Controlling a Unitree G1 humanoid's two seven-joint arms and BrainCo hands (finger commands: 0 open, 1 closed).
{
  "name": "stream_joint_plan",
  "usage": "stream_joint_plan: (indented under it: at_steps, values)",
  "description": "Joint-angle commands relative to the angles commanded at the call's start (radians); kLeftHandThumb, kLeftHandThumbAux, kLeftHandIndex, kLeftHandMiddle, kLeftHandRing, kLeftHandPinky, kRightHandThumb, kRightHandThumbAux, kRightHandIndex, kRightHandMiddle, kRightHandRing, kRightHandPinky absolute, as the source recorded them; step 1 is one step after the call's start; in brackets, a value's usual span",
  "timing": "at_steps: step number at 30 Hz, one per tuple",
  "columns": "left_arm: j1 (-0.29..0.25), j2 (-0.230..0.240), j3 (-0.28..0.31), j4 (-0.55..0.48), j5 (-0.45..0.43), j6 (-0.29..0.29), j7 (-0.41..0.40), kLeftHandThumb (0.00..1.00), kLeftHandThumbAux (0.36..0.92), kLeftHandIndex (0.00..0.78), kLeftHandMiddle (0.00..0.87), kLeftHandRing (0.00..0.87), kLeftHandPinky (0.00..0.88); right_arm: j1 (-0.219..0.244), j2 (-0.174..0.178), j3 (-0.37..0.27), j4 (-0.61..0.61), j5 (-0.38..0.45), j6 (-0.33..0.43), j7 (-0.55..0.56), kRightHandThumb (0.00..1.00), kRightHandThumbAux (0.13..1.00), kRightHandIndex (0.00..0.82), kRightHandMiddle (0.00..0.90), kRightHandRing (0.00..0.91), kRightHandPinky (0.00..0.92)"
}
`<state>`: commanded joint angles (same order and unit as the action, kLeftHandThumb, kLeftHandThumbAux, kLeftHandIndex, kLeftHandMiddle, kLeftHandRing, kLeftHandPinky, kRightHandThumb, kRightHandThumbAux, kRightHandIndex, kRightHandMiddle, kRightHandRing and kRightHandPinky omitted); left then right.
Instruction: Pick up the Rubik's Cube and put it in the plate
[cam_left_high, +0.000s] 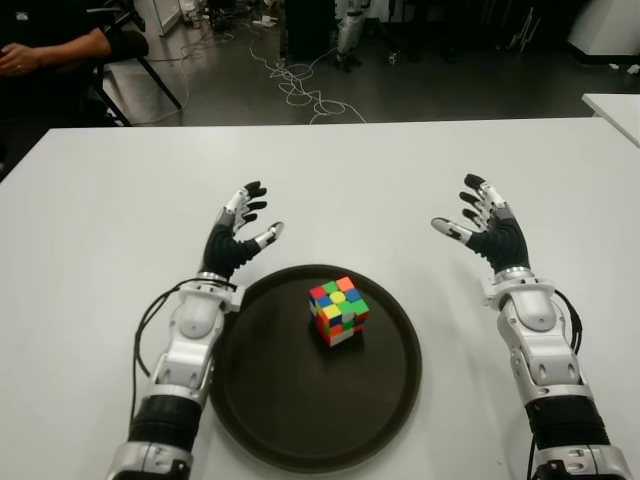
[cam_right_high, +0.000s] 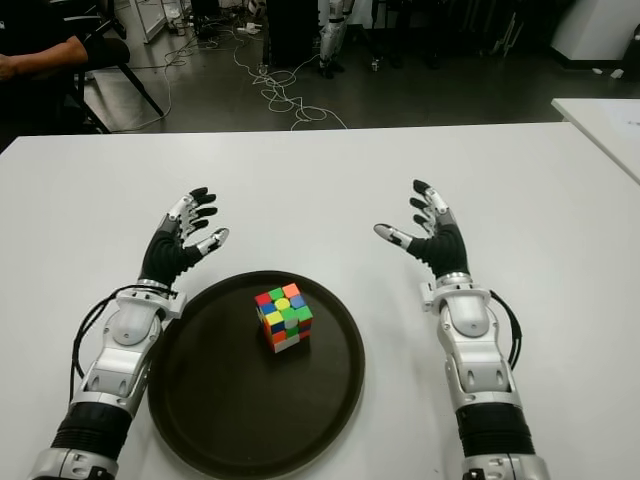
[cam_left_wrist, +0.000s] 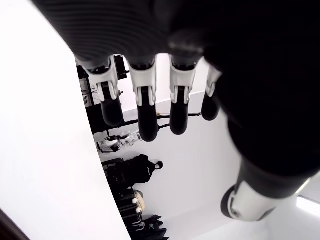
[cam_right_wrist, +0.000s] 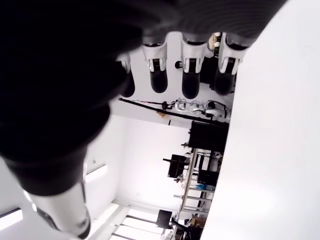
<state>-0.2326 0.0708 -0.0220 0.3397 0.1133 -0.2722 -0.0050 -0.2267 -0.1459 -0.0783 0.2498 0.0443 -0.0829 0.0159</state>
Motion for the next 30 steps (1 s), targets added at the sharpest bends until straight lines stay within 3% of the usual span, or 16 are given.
stream_joint_plan:
  at_steps: [12,30]
  values:
    - [-0.003,-0.013,0.007,0.001,-0.017,0.006,0.006,0.103,0.759,0.090,0.146,0.127,0.116,-0.004,0.002,-0.004,-0.005,-0.006,0.006,0.004,0.068,0.792,0.027,0.106,0.094,0.086]
    - [-0.025,-0.021,0.030,0.041,-0.012,-0.030,0.071,0.123,0.756,0.076,0.105,0.094,0.100,-0.019,0.006,-0.013,0.025,-0.003,-0.008,0.002,0.089,0.771,0.043,0.126,0.124,0.127]
